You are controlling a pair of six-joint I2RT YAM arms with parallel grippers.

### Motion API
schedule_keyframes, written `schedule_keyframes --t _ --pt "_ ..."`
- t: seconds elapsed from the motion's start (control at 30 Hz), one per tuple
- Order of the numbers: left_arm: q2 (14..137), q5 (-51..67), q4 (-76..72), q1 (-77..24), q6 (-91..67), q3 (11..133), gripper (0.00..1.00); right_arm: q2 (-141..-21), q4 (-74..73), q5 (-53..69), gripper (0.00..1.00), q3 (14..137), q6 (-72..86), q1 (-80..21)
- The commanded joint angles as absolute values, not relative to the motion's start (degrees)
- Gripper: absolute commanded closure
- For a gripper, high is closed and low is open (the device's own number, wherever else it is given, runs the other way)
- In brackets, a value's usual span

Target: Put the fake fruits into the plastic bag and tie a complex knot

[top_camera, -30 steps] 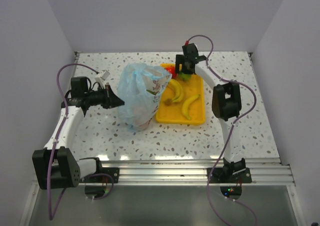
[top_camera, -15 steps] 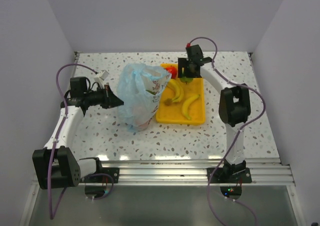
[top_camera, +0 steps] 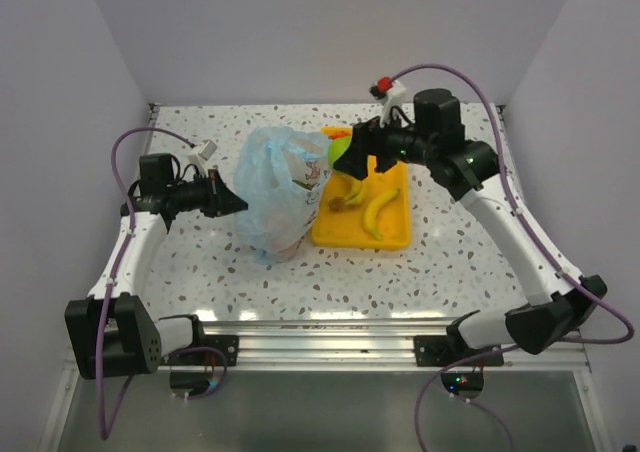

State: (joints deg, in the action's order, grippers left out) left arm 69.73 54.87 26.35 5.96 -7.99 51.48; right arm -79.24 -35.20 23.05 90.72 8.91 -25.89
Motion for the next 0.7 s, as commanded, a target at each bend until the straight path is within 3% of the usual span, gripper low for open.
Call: schedule_keyframes --t 0.0,0.13,0.5,0.67 --pt "67.85 56.78 24.43 6.33 -8.7 51.85 1.0 -83.05 -38.41 28.04 0.71 90.79 7.38 -32.07" --pt "66.71 56.78 24.7 6.42 -8.35 51.94 1.0 -88.67 -39.99 25.15 0.76 95.17 6.24 -37.25" --pt "64.6 57.04 25.31 6.42 -7.38 50.01 1.0 -91.76 -29.88 14.07 0.76 101.24 8.53 -38.41" --pt "64.86 57.3 24.26 6.33 -8.08 49.75 1.0 -92.98 -27.87 14.41 0.75 102.39 9.4 -38.41"
